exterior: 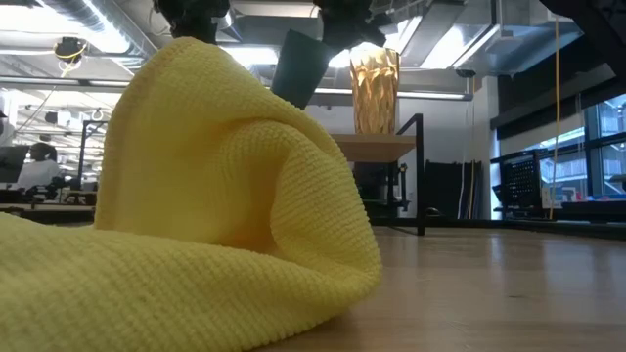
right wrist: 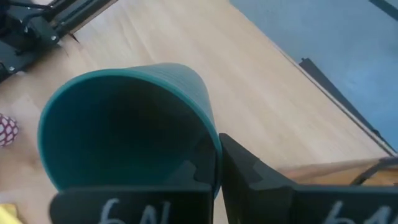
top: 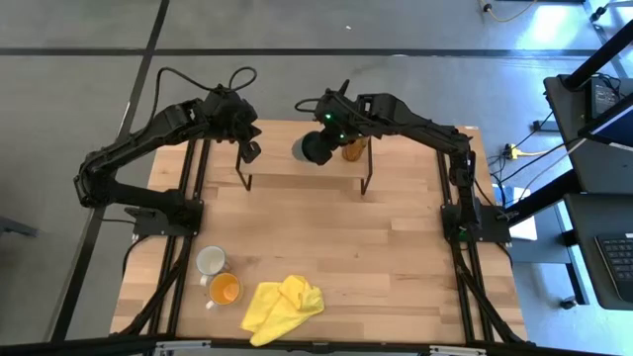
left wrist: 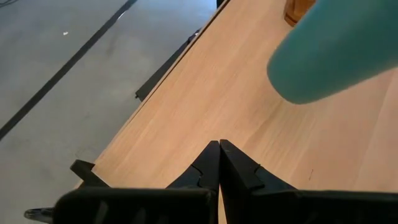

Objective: Stack small to large cups/mugs on shelf
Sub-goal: Put the green cup on the shelf

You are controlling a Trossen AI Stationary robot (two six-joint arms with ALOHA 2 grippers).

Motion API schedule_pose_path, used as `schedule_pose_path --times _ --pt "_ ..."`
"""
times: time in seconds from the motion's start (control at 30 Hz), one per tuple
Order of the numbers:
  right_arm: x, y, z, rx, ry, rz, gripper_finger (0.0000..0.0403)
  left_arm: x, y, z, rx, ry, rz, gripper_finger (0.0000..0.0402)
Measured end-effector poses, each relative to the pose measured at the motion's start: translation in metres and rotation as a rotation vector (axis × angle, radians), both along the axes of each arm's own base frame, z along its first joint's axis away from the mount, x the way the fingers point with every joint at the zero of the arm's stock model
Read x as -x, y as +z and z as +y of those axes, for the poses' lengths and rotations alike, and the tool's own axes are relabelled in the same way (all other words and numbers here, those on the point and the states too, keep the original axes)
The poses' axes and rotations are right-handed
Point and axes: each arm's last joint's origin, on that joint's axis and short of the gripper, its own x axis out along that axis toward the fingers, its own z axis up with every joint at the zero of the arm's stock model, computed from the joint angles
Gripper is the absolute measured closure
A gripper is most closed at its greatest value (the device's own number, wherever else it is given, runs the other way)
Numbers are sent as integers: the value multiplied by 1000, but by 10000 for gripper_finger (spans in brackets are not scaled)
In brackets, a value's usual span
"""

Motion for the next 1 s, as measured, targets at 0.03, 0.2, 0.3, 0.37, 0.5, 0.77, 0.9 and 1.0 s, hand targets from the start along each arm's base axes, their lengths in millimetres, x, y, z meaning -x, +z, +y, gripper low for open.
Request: schedule_pose_path --times 0.03,0.2,0.3,0.37,0.5,0.77,0.9,1.0 --pt "-1 0 2 4 5 -2 392 0 0 0 0 0 0 401" --pt "-4 0 11 3 33 -12 392 0 0 0 2 -11 -2 401" --pt "-5 1 17 0 50 -14 392 -1 0 -2 0 -20 -1 401" --pt "-6 1 23 7 59 -13 392 -2 0 -3 -11 -41 7 401" --pt "-9 1 34 57 79 -2 392 -4 0 -7 -30 -83 21 401" --pt "-12 1 65 109 98 3 391 -7 0 -12 -41 -128 33 401" --pt "-12 2 85 151 75 -4 391 -4 -4 -14 -19 -119 80 401" --pt "-11 1 95 118 50 -9 391 1 -8 -16 28 -106 130 401"
